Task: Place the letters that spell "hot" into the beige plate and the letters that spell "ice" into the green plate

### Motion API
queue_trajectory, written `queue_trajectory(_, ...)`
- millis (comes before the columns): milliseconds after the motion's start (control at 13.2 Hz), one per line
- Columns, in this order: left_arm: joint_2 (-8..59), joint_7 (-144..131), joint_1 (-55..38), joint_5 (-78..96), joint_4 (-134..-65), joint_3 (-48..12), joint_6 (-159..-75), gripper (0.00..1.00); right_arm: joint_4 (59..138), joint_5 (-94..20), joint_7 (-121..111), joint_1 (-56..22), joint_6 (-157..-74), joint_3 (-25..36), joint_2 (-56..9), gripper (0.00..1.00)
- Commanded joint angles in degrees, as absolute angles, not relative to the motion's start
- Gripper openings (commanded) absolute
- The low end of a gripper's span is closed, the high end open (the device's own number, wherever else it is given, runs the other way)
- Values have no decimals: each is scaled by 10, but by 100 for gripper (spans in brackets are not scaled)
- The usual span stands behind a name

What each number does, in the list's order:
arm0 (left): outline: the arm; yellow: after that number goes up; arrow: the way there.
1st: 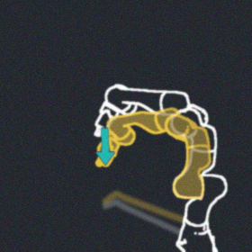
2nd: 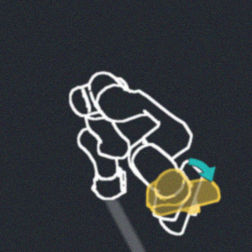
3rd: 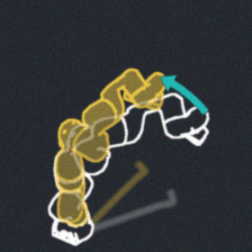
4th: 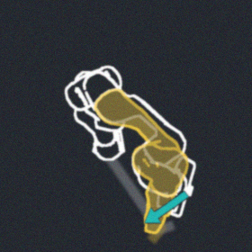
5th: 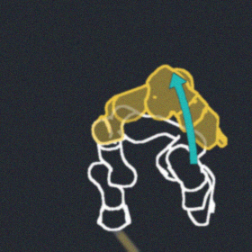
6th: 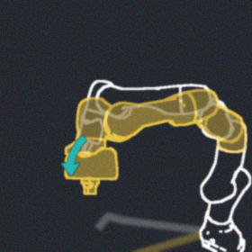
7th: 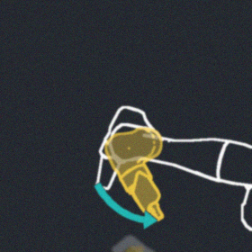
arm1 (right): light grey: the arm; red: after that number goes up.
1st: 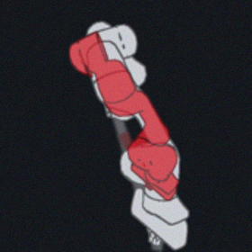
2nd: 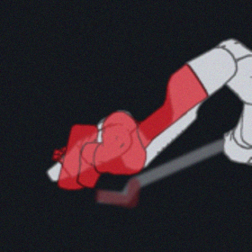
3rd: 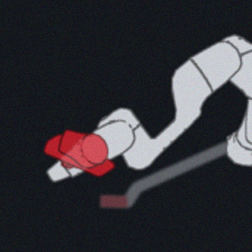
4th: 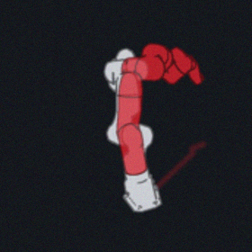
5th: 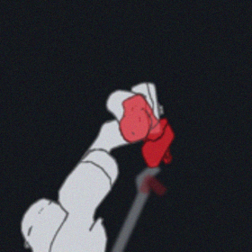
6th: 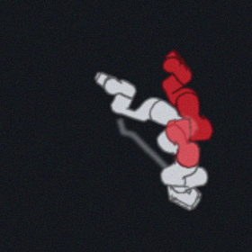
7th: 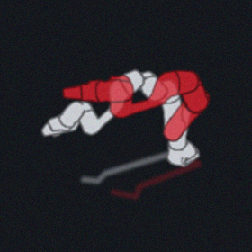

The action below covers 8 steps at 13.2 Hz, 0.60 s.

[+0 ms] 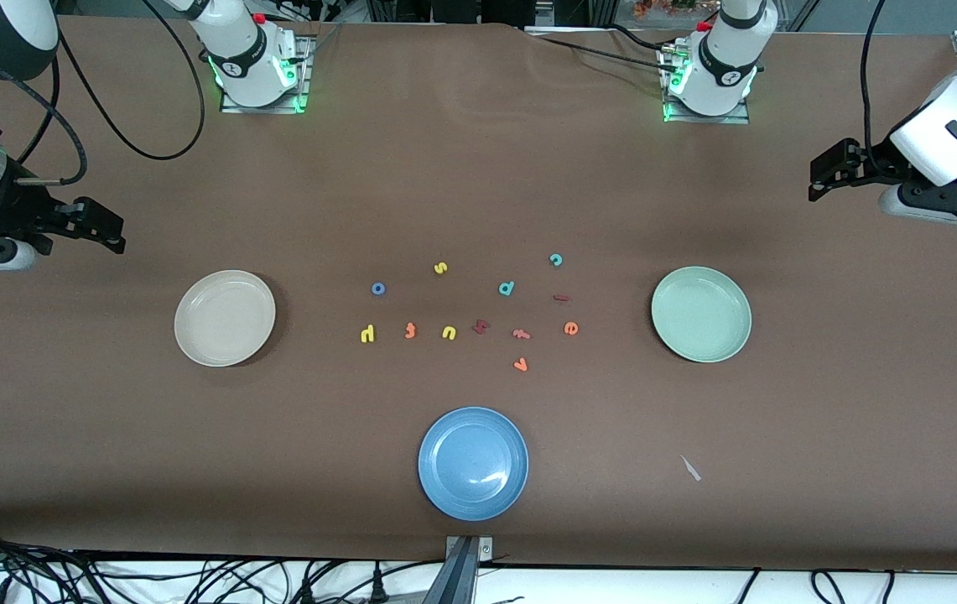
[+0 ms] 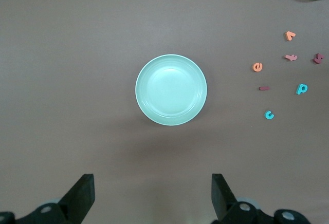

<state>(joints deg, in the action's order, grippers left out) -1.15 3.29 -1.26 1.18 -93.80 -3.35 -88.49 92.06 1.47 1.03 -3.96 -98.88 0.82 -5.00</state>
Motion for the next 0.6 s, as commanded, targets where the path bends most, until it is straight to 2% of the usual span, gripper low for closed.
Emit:
queue_trajectory(0,-4,47,-8,14,-919,-35,-867,100,913,22,12,-40,-976,7,-54,100)
queue_trajectory(529,-4,47,-8,14,-920,-34,-867,100,908,19,9,-39,-968,8,-55,100)
